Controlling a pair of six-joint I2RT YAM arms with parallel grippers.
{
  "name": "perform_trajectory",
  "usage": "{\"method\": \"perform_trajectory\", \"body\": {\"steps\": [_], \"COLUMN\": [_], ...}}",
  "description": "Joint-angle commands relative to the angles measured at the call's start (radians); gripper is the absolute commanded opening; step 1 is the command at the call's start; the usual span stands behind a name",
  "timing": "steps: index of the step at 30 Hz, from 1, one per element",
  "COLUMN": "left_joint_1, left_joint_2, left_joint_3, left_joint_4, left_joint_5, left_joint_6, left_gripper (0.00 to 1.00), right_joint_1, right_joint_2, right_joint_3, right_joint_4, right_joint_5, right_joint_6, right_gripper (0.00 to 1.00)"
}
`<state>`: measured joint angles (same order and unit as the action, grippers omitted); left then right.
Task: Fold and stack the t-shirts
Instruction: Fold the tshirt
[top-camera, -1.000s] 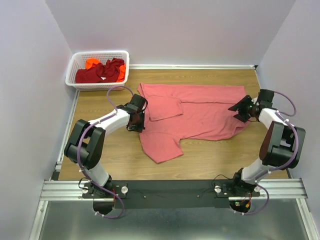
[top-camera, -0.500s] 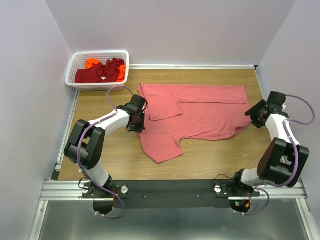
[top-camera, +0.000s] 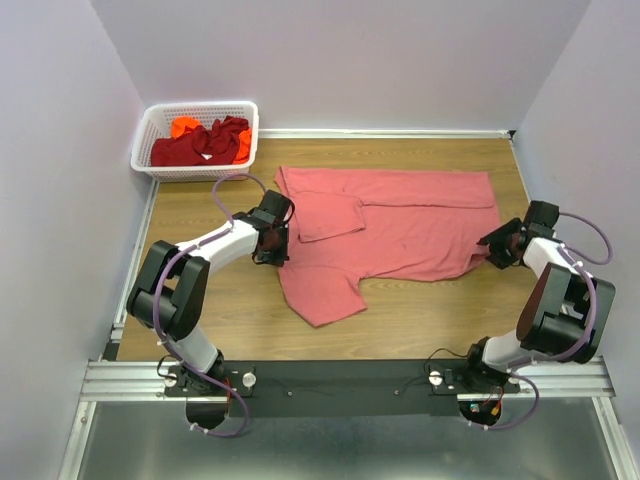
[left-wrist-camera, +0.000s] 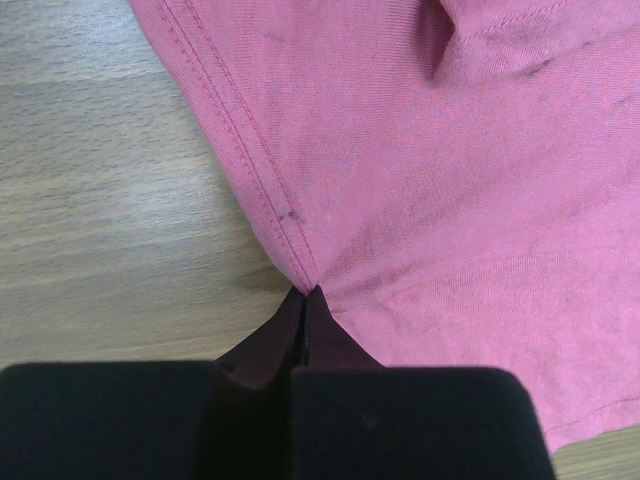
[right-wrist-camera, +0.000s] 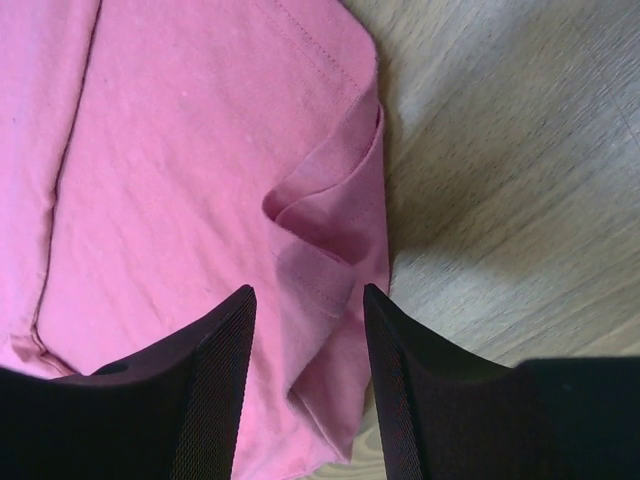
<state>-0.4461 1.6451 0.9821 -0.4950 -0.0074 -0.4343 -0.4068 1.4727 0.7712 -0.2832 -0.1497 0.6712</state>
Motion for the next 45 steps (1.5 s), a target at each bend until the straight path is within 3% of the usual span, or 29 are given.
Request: {"method": "perform_trajectory", "body": {"steps": [1, 6, 15, 18, 26, 32, 37, 45], "left_joint_1": [0.004, 0.006, 0.004, 0.007, 0.041, 0.070, 0.102, 0.132], "left_joint_2": [-0.033, -0.033, -0.034, -0.044, -0.059, -0.090, -0.116, -0.094], "left_joint_3": [-0.017, -0.022, -0.023, -0.020, -0.023, -0.074, -0.079, 0.059], "left_joint_4": [0.003, 0.003, -0.004, -0.023, -0.065, -0.092, -0.122, -0.160], "left_joint_5": [0.000, 0.000, -0.008, -0.019, -0.016, 0.003, 0.043, 0.095], "left_joint_6": [0.005, 0.000, 0.002, 0.009, 0.045, 0.065, 0.081, 0.074], "left_gripper": [0.00, 0.00, 0.00, 0.00, 0.00, 0.00, 0.00, 0.00], "right_joint_1": [-0.012, -0.015, -0.032, -0.049, -0.075, -0.095, -0.096, -0.096], "right_joint_2": [0.021, 0.021, -0.046, -0.110, -0.232, -0.314, -0.304, -0.191], "right_joint_3": [-0.030, -0.039, -0.055, -0.030, 0.031, 0.020, 0.011, 0.080], "right_joint_4": [0.062, 0.073, 0.058, -0.054, -0.371, -0.482, -0.475, -0.430], "right_joint_5": [-0.022, -0.004, 0.045, 0.108, 0.285, 0.360, 0.320, 0.231], "right_joint_6": [0.030, 0.039, 0.016, -0.027, -0.120, -0.125, -0.147, -0.220], "right_gripper": [0.55, 0.46, 0.10, 0.01, 0.01, 0.01, 0.01, 0.01]}}
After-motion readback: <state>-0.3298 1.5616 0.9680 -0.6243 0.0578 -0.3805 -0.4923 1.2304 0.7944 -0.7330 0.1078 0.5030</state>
